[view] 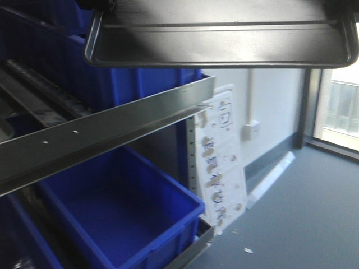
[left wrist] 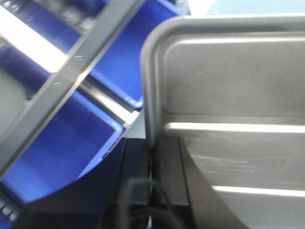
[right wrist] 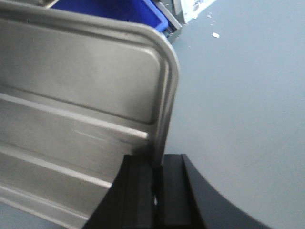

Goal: Grab silver tray and stack on right shelf
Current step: 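Hold the tray raised in both grippers while the base drives to another shelf, then move the held tray over the larger grey-blue tray and tilt it down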

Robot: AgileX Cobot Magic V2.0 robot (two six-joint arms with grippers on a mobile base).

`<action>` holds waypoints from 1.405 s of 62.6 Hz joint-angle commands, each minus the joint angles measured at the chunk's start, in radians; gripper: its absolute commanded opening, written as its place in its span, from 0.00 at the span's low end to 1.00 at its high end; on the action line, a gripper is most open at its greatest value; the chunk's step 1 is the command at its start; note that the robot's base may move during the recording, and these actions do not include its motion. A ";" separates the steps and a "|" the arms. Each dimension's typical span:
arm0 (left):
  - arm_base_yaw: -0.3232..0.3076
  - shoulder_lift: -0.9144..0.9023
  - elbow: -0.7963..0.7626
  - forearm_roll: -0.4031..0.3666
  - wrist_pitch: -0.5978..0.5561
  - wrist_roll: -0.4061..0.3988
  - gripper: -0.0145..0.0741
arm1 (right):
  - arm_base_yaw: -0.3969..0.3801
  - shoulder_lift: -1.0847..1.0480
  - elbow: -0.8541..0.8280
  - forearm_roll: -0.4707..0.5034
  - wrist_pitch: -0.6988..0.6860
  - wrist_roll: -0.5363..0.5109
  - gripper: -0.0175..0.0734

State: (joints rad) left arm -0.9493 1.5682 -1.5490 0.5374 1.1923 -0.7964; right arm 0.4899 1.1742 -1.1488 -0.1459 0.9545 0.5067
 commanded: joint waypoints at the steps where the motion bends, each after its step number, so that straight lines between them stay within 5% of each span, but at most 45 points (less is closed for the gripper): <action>1: -0.014 -0.047 -0.029 0.040 -0.027 0.033 0.06 | -0.002 -0.028 -0.039 -0.024 -0.084 -0.020 0.26; 88: -0.014 -0.047 -0.029 0.047 -0.107 0.033 0.06 | -0.002 -0.028 -0.039 -0.024 -0.084 -0.020 0.26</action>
State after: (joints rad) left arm -0.9493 1.5676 -1.5490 0.5571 1.1527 -0.7908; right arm 0.4884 1.1742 -1.1488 -0.1565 0.9527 0.5107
